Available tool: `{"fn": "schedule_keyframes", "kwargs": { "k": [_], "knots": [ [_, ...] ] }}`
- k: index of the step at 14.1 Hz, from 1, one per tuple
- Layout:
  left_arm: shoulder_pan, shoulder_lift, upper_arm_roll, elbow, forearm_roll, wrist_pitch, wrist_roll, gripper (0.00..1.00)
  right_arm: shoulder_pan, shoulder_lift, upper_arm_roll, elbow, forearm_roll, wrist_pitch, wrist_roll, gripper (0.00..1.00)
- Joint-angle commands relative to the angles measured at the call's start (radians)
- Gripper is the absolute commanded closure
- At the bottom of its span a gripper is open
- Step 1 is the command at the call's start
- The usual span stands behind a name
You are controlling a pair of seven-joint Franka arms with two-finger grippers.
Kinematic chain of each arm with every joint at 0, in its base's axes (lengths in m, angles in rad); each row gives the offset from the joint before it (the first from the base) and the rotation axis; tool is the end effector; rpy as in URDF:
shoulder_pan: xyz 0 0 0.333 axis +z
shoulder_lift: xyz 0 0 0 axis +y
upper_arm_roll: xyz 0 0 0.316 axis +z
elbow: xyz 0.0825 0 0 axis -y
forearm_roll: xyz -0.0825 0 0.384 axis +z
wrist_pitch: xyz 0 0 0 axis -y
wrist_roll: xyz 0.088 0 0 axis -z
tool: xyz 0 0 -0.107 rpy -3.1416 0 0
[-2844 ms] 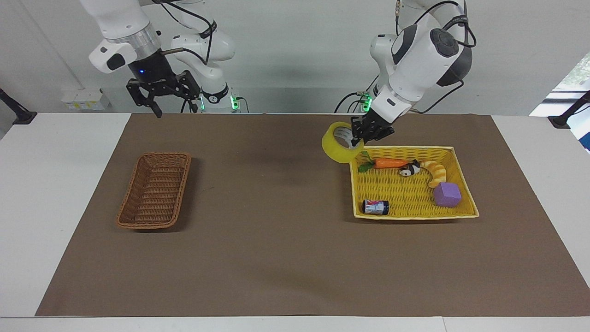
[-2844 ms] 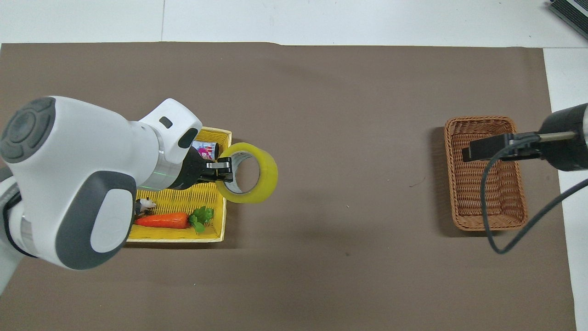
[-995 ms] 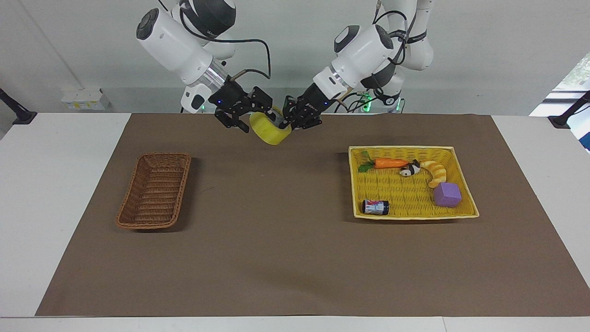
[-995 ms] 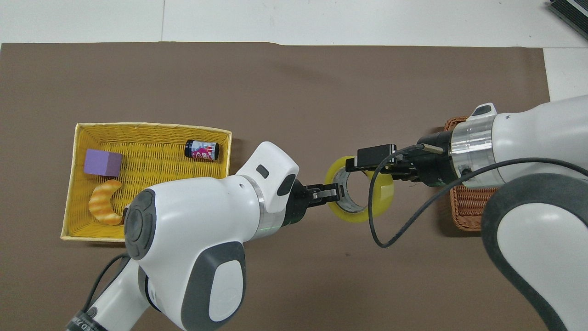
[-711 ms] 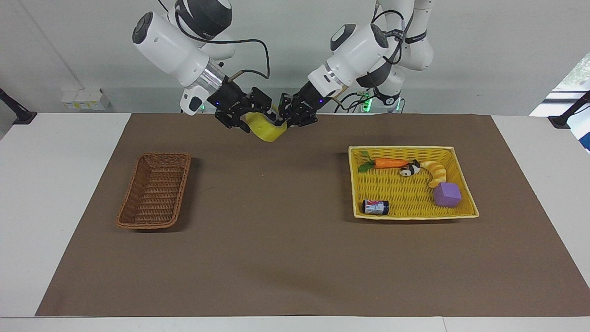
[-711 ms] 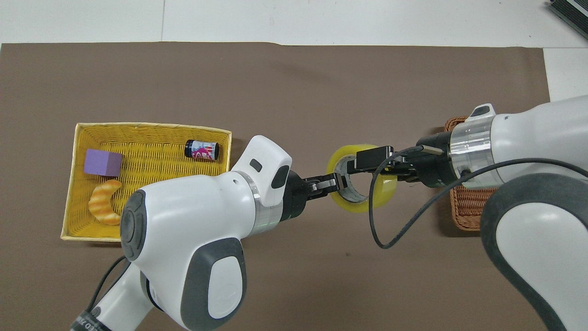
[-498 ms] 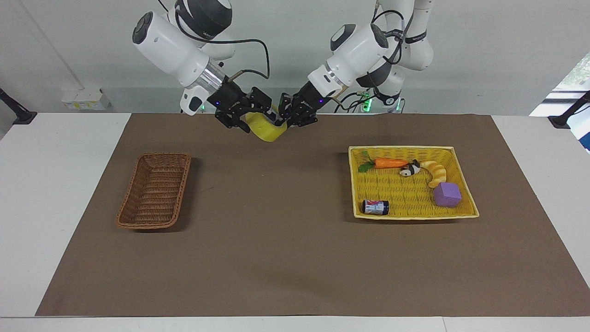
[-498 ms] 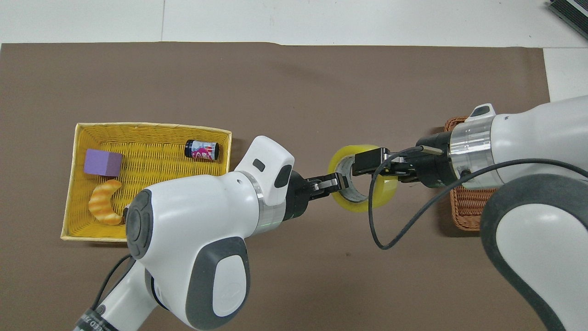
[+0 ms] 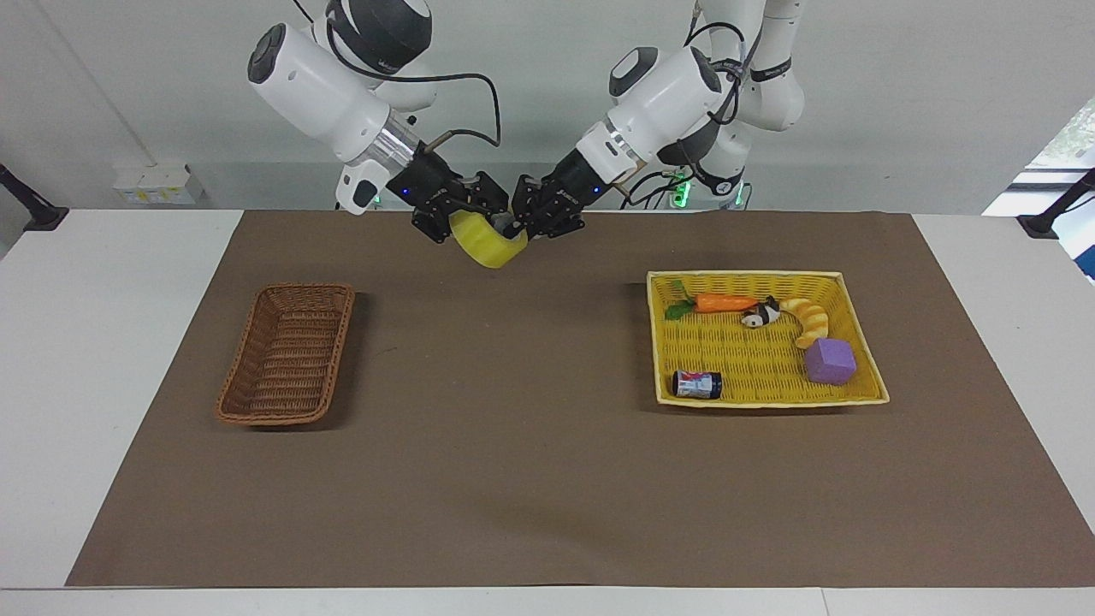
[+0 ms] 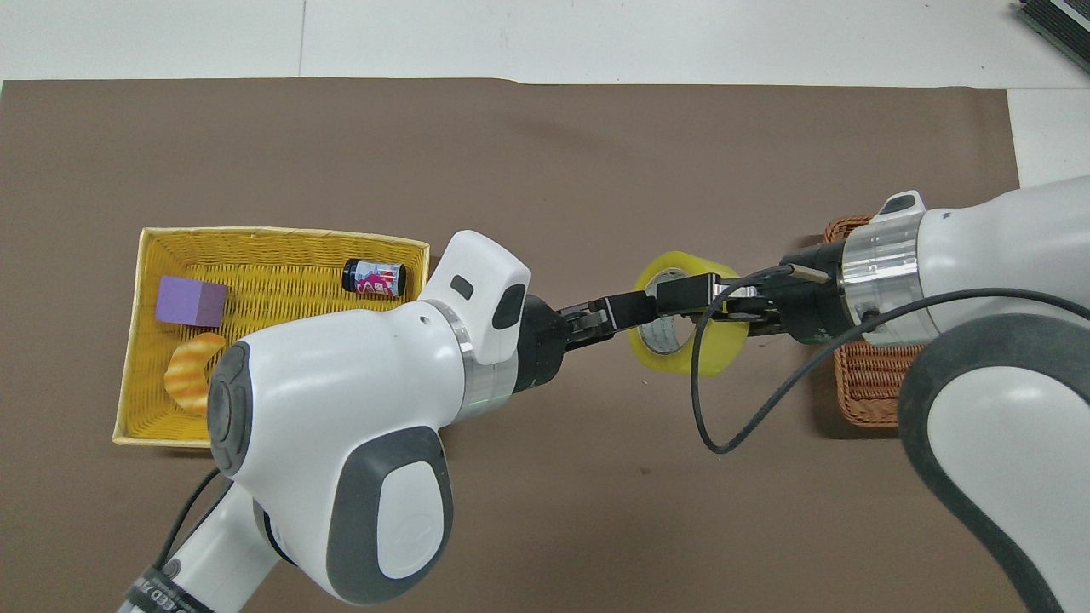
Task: Move tape to another basket
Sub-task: 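Carry the tape to the wicker basket while the left gripper withdraws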
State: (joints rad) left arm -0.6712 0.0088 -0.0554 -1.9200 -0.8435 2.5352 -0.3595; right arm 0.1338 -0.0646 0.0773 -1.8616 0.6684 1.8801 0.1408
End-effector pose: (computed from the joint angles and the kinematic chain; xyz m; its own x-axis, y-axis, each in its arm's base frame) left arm 0.4585 -0.3960 0.5497 0.9757 0.2145 0.0455 0.1041 -0.6357 0.7649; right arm 0.5326 0.1628 0.5640 0.9937 -0.0912 -0.0645 -0.1116 -0.7945 -0.5968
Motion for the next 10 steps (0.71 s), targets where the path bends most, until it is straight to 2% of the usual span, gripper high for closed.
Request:
{"fn": "schedule_keyframes", "kwargs": {
  "k": [1,4,7,10],
  "knots": [
    [0.048,-0.015,0.005,0.003,0.007,-0.07,-0.003,0.0,-0.037,-0.004,0.003,0.022,0.008,-0.042,-0.018,1.0],
    [0.125,-0.015,0.008,0.012,0.127,-0.169,-0.002,0.0,-0.071,-0.004,-0.001,0.038,0.01,-0.068,-0.026,1.0],
    [0.244,-0.009,0.008,0.062,0.237,-0.353,0.005,0.0,-0.12,-0.004,-0.004,0.061,0.016,-0.095,-0.03,1.0],
    [0.346,-0.003,0.008,0.105,0.371,-0.476,0.013,0.0,-0.184,-0.02,-0.011,0.067,0.011,-0.157,-0.098,1.0]
  ]
}}
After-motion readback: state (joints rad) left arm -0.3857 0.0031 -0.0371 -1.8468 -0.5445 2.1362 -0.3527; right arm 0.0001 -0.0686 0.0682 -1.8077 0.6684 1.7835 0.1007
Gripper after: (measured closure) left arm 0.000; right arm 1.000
